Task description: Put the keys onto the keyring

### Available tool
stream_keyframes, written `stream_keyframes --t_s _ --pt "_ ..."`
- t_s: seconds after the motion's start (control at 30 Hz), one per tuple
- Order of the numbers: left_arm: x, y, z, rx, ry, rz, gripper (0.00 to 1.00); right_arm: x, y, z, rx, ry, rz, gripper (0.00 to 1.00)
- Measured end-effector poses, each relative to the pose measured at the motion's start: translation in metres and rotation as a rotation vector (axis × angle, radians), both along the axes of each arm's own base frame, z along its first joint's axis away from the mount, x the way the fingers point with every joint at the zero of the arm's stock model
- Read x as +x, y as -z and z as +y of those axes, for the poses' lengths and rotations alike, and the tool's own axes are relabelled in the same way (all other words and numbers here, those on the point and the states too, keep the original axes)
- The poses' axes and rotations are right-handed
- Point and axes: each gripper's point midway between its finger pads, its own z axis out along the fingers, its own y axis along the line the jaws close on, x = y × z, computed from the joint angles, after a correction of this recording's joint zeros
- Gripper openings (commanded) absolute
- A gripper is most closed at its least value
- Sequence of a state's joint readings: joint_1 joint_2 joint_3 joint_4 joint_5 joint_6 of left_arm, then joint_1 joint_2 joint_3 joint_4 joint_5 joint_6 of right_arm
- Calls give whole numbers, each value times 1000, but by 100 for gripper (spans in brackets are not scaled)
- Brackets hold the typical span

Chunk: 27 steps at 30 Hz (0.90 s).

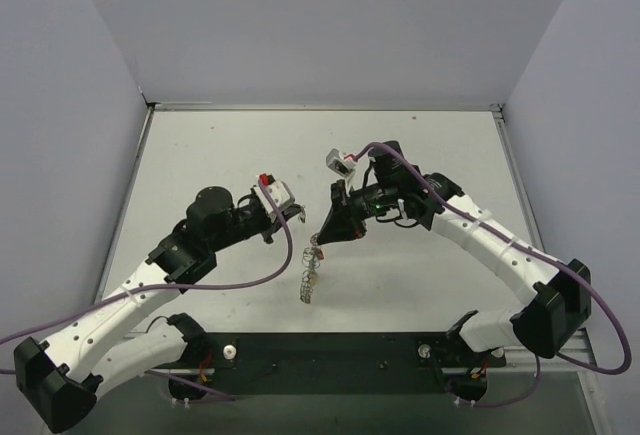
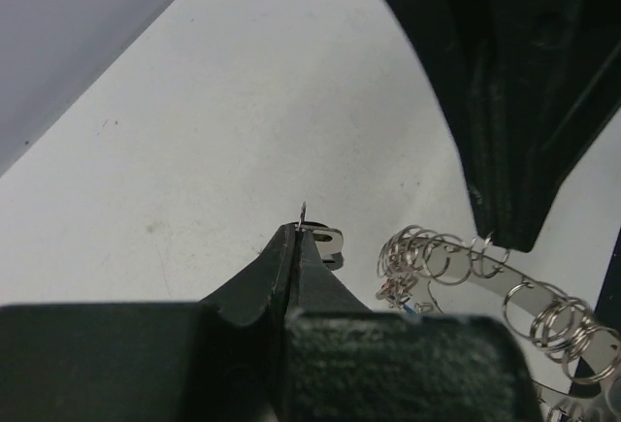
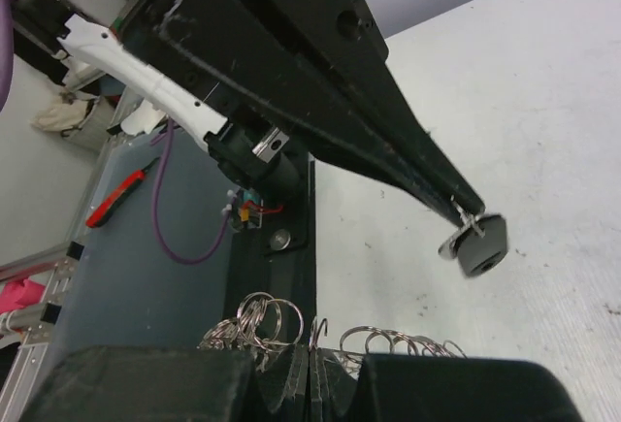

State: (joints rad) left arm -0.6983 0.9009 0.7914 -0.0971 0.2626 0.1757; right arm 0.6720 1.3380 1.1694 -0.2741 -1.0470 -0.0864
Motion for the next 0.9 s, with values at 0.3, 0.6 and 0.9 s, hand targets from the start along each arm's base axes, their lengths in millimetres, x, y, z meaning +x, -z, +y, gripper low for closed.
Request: stream_keyframes --t_s 0.3,0.6,0.9 --pt "-27 -8 -15 40 139 -123 0 -4 -5 14 22 -73 22 0" --pt "-45 -3 -22 86 223 -189 0 -6 -4 13 18 -82 23 0" --pt "-50 0 -20 123 256 -222 0 -6 -6 12 22 -89 2 0"
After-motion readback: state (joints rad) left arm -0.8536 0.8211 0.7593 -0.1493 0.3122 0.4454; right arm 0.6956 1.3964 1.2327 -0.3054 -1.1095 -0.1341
